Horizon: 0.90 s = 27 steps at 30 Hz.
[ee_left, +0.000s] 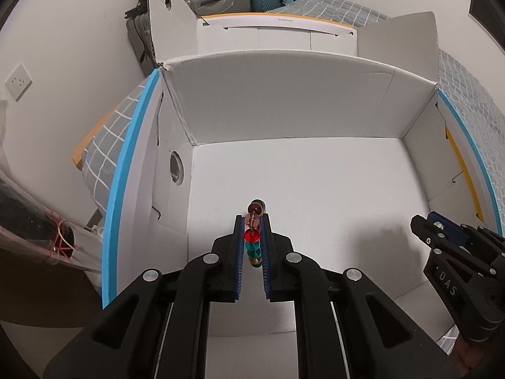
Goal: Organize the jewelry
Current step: 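Open both tools to drop the bracelet and pearls into the box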
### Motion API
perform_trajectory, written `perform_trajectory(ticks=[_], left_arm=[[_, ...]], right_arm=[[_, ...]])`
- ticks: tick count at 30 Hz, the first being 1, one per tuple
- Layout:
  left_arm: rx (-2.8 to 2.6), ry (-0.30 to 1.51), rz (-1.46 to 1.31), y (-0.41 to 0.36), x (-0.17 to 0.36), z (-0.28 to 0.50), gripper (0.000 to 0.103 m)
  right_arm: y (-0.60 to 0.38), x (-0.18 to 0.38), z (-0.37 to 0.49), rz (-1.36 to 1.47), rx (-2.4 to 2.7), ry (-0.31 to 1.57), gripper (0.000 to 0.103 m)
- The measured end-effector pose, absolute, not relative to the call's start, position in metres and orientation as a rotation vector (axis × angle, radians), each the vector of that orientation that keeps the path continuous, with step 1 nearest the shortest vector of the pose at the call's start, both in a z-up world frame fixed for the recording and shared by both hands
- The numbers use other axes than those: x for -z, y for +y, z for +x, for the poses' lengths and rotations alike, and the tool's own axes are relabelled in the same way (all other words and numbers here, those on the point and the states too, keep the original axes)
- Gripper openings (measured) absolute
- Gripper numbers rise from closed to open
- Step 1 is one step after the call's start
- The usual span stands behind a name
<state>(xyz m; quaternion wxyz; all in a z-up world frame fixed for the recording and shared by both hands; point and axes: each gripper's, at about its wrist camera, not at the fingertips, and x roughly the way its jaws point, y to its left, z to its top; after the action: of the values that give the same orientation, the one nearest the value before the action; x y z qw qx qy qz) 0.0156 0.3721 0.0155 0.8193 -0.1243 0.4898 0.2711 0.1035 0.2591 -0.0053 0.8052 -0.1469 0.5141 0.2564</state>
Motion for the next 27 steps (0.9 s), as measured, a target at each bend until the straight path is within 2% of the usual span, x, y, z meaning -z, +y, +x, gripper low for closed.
perform_trajectory(ticks=[7, 8, 9, 10, 12, 13, 14, 15, 22, 25, 27], left_arm=[[-0.601, 1.029, -0.268, 0.373, -0.018, 0.015, 0.012], [-0.606, 1.023, -0.261, 0.372, -0.020, 0.014, 0.015], [-0.618, 1.015, -0.250, 0.371, -0.022, 0.013, 0.025], [-0.624, 1.008, -0.248, 0.371, -0.024, 0.011, 0.035], [-0.630, 0.990, -0.255, 0.371, -0.029, 0.008, 0.043], [-0.632, 0.977, -0.259, 0.371, -0.033, 0.006, 0.049], [-0.634, 0.966, -0.257, 0.369, -0.037, 0.004, 0.052], [-0.635, 0.952, -0.253, 0.367, -0.041, 0.003, 0.059], [-0.612, 0.820, -0.203, 0.335, -0.081, -0.009, 0.089], [-0.591, 0.764, -0.164, 0.312, -0.097, -0.009, 0.097], [-0.554, 0.739, -0.155, 0.296, -0.106, -0.008, 0.097]], right_arm=[[0.262, 0.004, 0.109, -0.315, -0.560, 1.094, 0.022], [0.261, 0.002, 0.109, -0.311, -0.565, 1.088, 0.022], [0.260, 0.000, 0.108, -0.312, -0.565, 1.086, 0.025], [0.259, -0.002, 0.107, -0.311, -0.568, 1.081, 0.028], [0.255, -0.010, 0.105, -0.300, -0.572, 1.059, 0.045], [0.252, -0.015, 0.104, -0.292, -0.572, 1.045, 0.049], [0.249, -0.022, 0.102, -0.279, -0.576, 1.031, 0.058], [0.245, -0.028, 0.101, -0.272, -0.577, 1.017, 0.066], [0.208, -0.074, 0.091, -0.231, -0.548, 0.895, 0.089], [0.179, -0.092, 0.090, -0.198, -0.496, 0.841, 0.095], [0.163, -0.099, 0.089, -0.190, -0.455, 0.808, 0.095]])
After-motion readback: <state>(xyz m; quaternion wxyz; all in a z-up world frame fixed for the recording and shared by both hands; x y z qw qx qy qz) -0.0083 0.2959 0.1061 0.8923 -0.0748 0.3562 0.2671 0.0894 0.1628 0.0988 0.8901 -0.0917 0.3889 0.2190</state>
